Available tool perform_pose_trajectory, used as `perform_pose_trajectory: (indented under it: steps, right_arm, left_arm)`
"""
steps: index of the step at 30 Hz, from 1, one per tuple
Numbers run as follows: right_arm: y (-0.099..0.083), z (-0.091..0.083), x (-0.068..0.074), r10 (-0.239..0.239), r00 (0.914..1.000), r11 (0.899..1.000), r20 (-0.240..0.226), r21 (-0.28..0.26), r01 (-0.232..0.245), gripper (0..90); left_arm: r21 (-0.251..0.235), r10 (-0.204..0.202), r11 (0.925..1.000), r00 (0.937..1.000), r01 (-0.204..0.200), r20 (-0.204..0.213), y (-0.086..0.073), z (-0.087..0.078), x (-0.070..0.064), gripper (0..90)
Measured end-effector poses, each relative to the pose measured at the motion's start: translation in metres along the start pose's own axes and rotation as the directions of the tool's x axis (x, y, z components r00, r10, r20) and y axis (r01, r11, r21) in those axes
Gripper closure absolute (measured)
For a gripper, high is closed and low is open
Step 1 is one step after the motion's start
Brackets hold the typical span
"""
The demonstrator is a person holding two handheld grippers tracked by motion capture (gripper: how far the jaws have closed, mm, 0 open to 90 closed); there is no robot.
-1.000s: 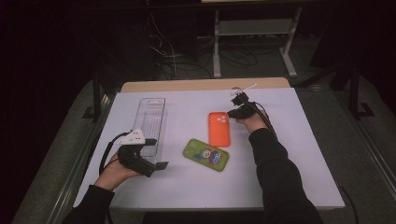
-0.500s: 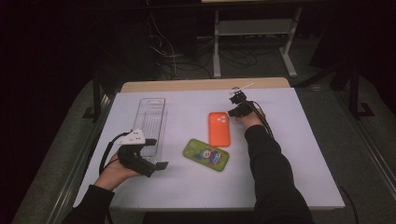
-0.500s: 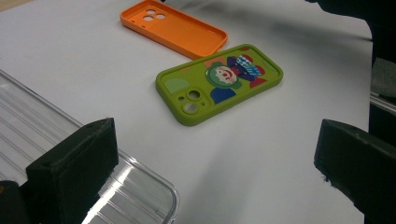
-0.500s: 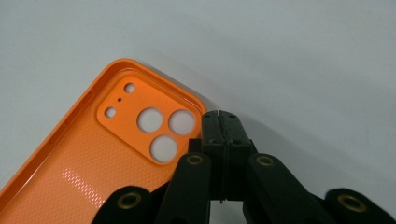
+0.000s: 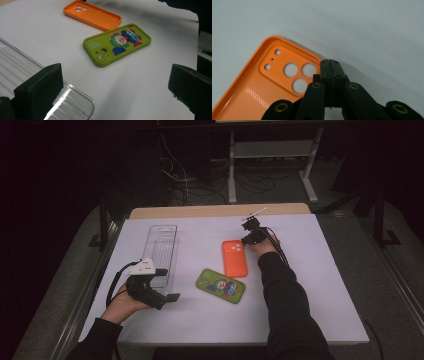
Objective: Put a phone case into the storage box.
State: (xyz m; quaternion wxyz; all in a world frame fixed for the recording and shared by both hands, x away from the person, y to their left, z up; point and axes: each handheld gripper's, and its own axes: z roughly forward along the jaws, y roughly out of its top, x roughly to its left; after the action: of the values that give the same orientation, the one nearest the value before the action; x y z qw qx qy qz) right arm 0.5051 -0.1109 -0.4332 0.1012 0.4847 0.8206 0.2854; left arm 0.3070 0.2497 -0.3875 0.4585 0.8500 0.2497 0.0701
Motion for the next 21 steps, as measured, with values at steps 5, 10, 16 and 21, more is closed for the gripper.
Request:
perform_pose_trajectory:
  steps: [5,10,16,21]
  right_arm:
    - [0.005,0.004,0.007,-0.031,0.9994,1.0,-0.015,-0.005,0.031,88.1]
    - [0.01,0.009,0.014,-0.052,0.998,0.999,-0.035,-0.007,0.052,88.1]
    - [0.018,0.017,0.027,-0.086,0.9946,0.996,-0.057,-0.005,0.086,88.1]
    - [0.023,0.021,0.036,-0.101,0.9915,0.995,-0.082,-0.005,0.101,88.2]
  left_arm:
    - [0.0,-0.003,1.0,1.0,0.003,0.0,0.0,0.0,0.0,0.0]
    - [-0.003,-0.006,1.0,1.0,0.006,0.001,0.0,0.0,-0.001,0.0]
    - [-0.004,-0.006,1.0,1.0,0.006,0.003,0.0,-0.001,0.0,0.0]
    - [-0.004,-0.004,1.0,1.0,0.004,0.005,0.0,-0.001,0.0,0.0]
